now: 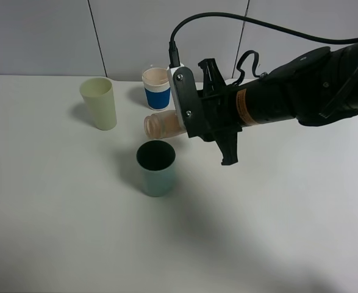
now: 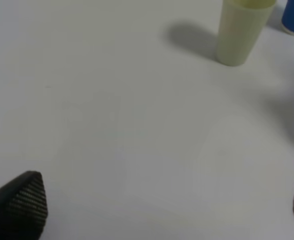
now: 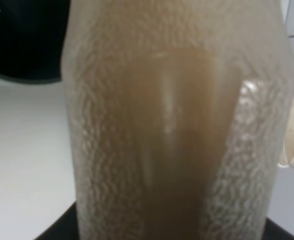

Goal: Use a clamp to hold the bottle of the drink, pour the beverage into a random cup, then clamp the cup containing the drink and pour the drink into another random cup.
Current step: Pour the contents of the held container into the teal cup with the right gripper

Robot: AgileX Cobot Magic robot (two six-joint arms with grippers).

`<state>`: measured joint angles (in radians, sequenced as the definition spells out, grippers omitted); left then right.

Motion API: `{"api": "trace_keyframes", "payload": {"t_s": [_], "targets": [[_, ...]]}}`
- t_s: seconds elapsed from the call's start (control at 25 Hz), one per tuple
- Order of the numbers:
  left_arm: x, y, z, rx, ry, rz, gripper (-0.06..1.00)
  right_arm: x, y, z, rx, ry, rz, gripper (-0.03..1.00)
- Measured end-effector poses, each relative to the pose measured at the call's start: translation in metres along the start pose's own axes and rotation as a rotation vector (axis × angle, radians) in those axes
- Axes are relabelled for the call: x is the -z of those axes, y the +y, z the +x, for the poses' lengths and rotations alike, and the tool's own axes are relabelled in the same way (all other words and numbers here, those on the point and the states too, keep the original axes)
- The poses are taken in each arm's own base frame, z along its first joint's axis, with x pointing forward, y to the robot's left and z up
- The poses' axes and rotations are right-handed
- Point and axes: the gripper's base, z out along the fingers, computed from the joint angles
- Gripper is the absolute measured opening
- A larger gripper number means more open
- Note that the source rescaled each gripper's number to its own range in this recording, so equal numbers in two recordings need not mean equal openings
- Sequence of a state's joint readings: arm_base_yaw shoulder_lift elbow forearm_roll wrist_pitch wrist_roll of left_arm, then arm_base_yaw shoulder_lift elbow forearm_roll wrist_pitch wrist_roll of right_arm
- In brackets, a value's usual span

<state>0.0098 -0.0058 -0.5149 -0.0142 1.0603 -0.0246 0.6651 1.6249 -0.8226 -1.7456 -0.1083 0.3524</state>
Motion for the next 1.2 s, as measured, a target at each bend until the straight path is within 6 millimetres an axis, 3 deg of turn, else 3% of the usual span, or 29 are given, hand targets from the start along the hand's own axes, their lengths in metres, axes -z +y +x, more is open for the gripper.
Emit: {"api": "trace_keyframes", "payload": {"t_s": [1.2], "targets": [[0.0,0.0,0.0,0.0,0.0,0.0,1.0,-0.0005,-0.0009,-0.0021,0.02,0.061,0.025,0.04]]}}
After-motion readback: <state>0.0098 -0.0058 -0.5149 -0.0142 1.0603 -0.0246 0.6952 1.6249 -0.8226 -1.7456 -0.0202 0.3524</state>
